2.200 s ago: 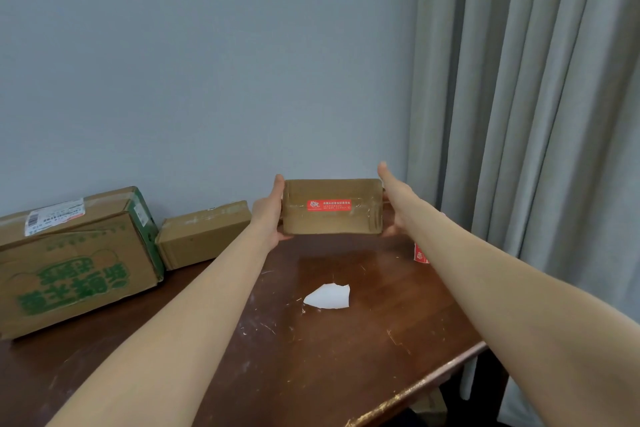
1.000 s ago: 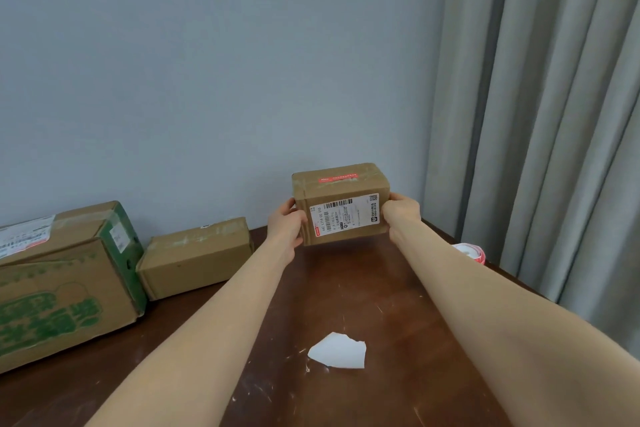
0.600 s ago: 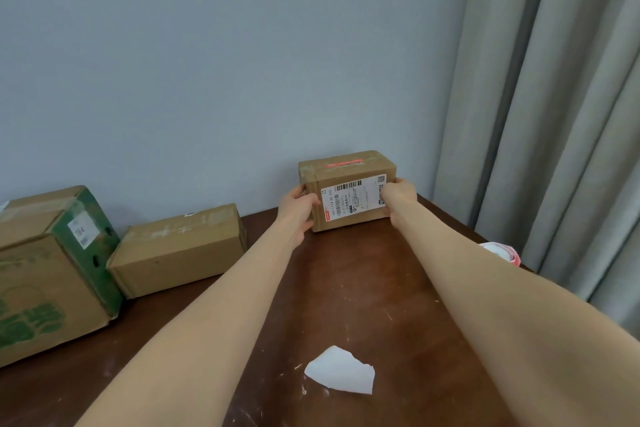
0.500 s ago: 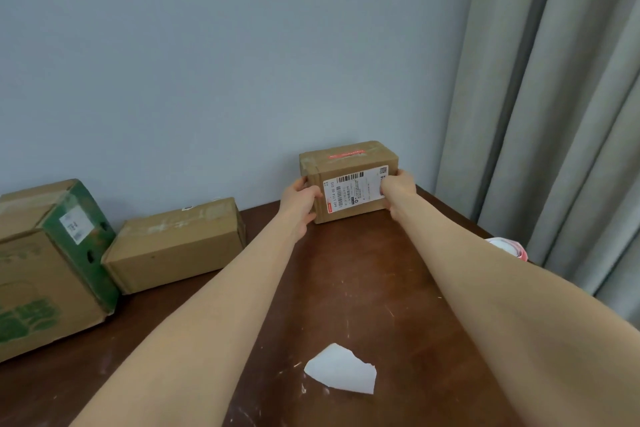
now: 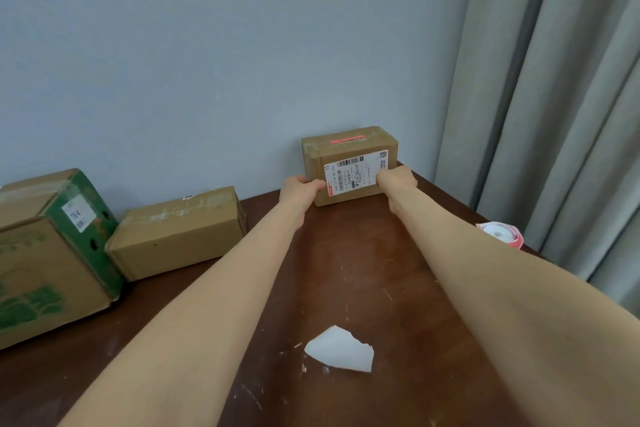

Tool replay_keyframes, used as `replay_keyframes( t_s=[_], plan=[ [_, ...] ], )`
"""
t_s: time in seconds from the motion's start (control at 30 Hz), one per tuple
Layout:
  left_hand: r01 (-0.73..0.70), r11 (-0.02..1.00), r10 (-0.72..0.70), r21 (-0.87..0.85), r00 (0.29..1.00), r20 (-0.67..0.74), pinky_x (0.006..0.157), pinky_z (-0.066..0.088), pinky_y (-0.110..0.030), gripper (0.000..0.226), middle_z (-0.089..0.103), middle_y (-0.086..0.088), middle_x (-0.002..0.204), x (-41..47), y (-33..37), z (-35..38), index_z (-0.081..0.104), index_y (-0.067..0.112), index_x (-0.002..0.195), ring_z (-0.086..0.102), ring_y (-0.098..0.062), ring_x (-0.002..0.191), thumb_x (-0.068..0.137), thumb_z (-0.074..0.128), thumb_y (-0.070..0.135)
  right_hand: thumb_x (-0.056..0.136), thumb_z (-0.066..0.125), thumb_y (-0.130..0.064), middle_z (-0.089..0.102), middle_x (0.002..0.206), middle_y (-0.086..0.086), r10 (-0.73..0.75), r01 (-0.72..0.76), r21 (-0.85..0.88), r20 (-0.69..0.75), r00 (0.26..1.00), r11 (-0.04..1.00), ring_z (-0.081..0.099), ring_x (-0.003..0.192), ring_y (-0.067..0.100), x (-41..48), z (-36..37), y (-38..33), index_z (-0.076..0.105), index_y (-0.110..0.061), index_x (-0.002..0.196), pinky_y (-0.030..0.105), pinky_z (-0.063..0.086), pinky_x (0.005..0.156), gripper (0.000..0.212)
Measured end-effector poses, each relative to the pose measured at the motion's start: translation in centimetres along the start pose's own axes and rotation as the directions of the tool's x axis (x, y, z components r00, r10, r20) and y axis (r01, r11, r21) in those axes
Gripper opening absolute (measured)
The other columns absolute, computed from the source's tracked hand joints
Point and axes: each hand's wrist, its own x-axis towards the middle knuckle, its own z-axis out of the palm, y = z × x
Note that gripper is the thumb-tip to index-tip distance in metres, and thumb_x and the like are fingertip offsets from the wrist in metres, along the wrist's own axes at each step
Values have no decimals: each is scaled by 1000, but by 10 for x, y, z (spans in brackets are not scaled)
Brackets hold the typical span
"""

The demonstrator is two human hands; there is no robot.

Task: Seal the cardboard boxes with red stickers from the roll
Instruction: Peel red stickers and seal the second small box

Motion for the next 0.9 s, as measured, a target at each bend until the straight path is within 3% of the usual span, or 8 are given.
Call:
replay_keyframes(
  t_s=[0.17,0.27,0.33,0.5,0.67,0.73,0.83,0.9],
  plan=[
    [-46,987,41,155,998,39,94,50,-33,47,54,-11,131,-28,-4,-13,52,5,130,53,-21,118,87,68,16,83,61,-7,55,132,8,-33,37,-46,90,995,998,53,114,27,-34,-12,1,55,-9,129,34,46,84,46],
    [-120,920,64,372,985,159,90,51,-32,38,56,-6,129,-57,-11,-21,60,10,124,54,-20,118,87,68,14,86,69,-11,58,129,5,-65,108,-134,290,955,985,52,119,21,-77,-24,-3,56,-11,130,33,45,85,46],
    [-171,868,55,466,966,253,87,51,-30,35,58,-5,127,-77,-17,-28,62,12,121,54,-19,116,87,68,15,83,75,-21,62,121,5,-40,174,-248,467,883,953,58,106,18,-109,-35,-6,61,-13,123,30,49,76,43],
    [-223,741,-67,633,914,400,76,55,-25,36,63,-4,110,-126,-29,-49,60,10,122,60,-15,99,87,67,13,74,79,-45,65,100,-1,126,443,-528,733,668,725,59,70,9,-173,-47,-1,60,-23,115,18,42,55,50],
    [-227,704,-191,673,852,487,68,55,-23,46,63,-2,102,-160,-39,-61,58,13,124,61,-13,87,81,75,15,71,82,-41,50,69,2,253,551,-669,720,646,498,38,53,13,-210,-45,23,59,-11,112,22,35,51,56],
    [-244,707,-176,663,848,500,65,55,-21,44,62,0,97,-169,-45,-60,60,13,120,62,-11,85,79,76,14,73,82,-30,55,79,7,204,563,-687,698,686,459,43,57,16,-216,-47,37,57,-3,118,24,42,53,58],
    [-272,714,-89,645,879,468,64,57,-21,35,64,-2,98,-173,-55,-54,66,8,111,64,-12,82,78,76,9,79,77,-11,62,100,11,115,478,-647,656,746,594,60,76,20,-220,-47,53,59,-7,103,24,57,64,31],
    [-264,740,-47,619,897,439,64,58,-20,29,67,-6,91,-173,-59,-50,70,4,109,64,-11,74,80,73,4,83,72,-3,63,98,13,78,379,-574,616,784,726,66,81,24,-222,-48,59,61,-7,92,29,60,70,14]
  ],
)
